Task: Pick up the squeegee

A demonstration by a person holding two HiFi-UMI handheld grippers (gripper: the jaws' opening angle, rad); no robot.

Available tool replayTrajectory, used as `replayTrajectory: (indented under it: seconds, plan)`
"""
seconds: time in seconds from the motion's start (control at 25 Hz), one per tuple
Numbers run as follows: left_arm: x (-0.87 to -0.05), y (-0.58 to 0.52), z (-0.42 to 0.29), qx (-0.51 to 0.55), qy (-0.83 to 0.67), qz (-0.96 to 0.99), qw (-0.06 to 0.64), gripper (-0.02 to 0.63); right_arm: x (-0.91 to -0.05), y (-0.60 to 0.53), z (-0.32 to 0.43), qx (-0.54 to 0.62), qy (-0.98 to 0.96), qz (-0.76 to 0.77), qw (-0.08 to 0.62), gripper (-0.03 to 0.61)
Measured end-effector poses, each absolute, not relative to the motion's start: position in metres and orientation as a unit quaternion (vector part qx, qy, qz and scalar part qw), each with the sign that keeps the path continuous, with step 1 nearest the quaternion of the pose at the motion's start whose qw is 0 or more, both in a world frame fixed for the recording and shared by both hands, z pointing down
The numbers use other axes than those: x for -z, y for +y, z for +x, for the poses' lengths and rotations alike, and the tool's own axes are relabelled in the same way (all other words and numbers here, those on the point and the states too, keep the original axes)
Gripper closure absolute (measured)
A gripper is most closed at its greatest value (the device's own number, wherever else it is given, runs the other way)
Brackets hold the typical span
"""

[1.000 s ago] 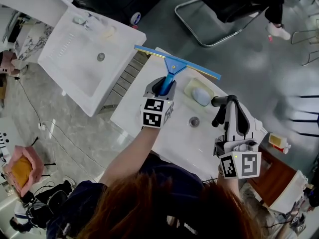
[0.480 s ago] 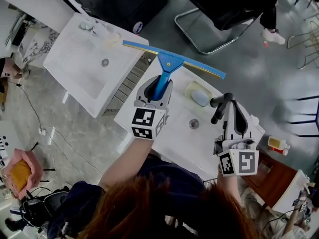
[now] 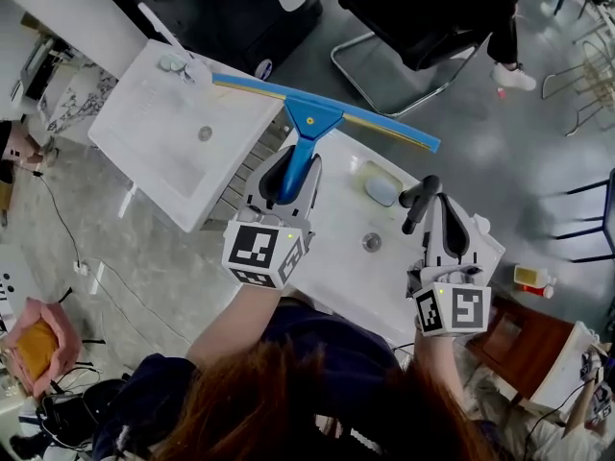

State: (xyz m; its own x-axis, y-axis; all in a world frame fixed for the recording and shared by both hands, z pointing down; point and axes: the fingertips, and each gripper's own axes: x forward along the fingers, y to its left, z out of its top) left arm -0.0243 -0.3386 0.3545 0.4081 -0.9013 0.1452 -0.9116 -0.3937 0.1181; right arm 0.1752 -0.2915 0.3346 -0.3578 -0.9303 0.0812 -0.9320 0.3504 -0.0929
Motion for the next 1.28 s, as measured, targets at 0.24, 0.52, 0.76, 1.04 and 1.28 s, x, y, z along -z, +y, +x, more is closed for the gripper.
replayTrajectory:
  seconds: [0.24,0.52,0.76,1.04,1.28]
  plan:
    - [-0.323,-0.323,-0.023,-0.015,-0.539,0.84,0.061,0.459,-0.32,-0.281,0.177,-0.047,-0.819,0.572,0.0,0.563]
    - [-0.308,-0.314,-0.025,-0.011,-0.535,0.843,0.052,0.459,-0.304,-0.274,0.179,-0.034,-0.813,0.582,-0.002,0.563]
    - [-0.303,-0.313,-0.026,-0.007,-0.531,0.846,0.048,0.459,-0.3,-0.274,0.176,-0.031,-0.811,0.584,-0.003,0.563]
    - [-0.302,-0.314,-0.027,-0.005,-0.529,0.847,0.047,0.459,-0.298,-0.272,0.174,-0.029,-0.809,0.588,-0.004,0.563]
    - [-0.304,-0.314,-0.026,-0.004,-0.529,0.847,0.049,0.459,-0.3,-0.271,0.174,-0.028,-0.808,0.589,-0.003,0.563]
